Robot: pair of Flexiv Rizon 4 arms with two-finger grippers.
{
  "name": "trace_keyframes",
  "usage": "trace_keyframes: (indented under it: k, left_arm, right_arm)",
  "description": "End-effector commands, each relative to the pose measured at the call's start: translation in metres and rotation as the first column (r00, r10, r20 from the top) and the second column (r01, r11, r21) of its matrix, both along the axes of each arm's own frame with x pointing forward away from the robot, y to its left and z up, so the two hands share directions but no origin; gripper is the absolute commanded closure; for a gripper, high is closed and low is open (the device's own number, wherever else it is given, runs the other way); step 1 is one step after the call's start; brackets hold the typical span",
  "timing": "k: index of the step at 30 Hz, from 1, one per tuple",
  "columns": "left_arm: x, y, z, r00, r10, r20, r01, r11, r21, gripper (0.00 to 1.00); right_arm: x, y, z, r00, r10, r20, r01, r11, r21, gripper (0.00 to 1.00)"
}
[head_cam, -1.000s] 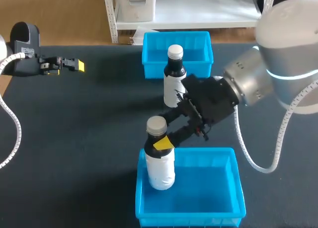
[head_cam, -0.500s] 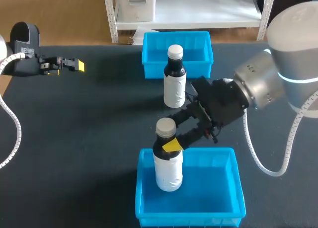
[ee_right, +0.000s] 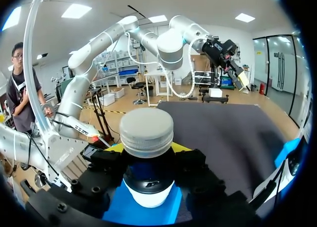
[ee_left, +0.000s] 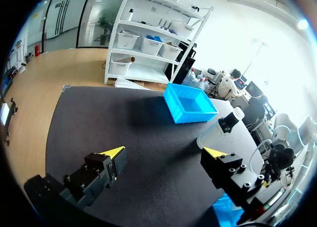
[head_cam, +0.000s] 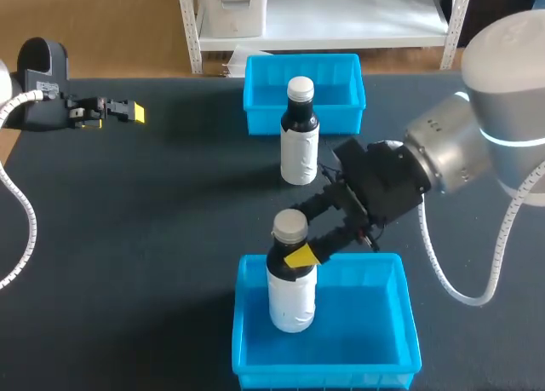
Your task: Pick up the bottle, and place it in the far bin if it is heavy, or in the near bin if it is light.
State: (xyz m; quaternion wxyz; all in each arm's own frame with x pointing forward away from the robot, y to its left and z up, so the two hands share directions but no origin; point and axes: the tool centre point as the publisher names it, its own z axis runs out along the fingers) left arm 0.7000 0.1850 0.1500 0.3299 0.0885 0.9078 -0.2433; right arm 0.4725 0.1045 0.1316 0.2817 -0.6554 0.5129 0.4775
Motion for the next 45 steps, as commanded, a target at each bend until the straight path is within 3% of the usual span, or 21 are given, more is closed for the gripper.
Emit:
trace_keyframes:
  k: [1,11,20,22,25,32,38,45]
  left_arm:
    - [0.0,0.0,0.0,1.0,0.0,0.0,0.0,1.0,0.0,0.0]
    - [0.0,0.0,0.0,1.0,0.0,0.0,0.0,1.0,0.0,0.0]
    - [0.0,0.0,0.0,1.0,0.0,0.0,0.0,1.0,0.0,0.0]
    - [0.0,0.0,0.0,1.0,0.0,0.0,0.0,1.0,0.0,0.0]
    - [0.0,0.0,0.0,1.0,0.0,0.0,0.0,1.0,0.0,0.0]
    - [0.0,0.0,0.0,1.0,0.0,0.0,0.0,1.0,0.0,0.0]
    - [0.0,0.0,0.0,1.0,0.0,0.0,0.0,1.0,0.0,0.0]
    - [0.0,0.0,0.0,1.0,0.0,0.0,0.0,1.0,0.0,0.0]
  right_arm:
    - [0.001,0.0,-0.004,1.0,0.004,-0.005,-0.005,1.0,-0.016,0.0]
    - [0.008,-0.012,-0.007,1.0,0.019,-0.003,-0.019,0.998,-0.063,0.0]
    - [0.05,-0.085,0.011,1.0,-0.025,-0.007,0.024,0.99,-0.136,0.0]
    - [0.052,-0.113,0.033,0.998,-0.063,-0.01,0.061,0.988,-0.141,0.0]
    - [0.065,-0.129,0.037,0.99,-0.144,0.002,0.142,0.977,-0.159,0.0]
    - [0.133,-0.136,0.029,0.959,-0.278,0.062,0.285,0.939,-0.193,0.0]
    - [0.176,-0.131,0.015,0.95,-0.307,0.066,0.314,0.931,-0.188,0.0]
    - [0.211,-0.118,0.007,0.954,-0.294,0.059,0.3,0.94,-0.165,0.0]
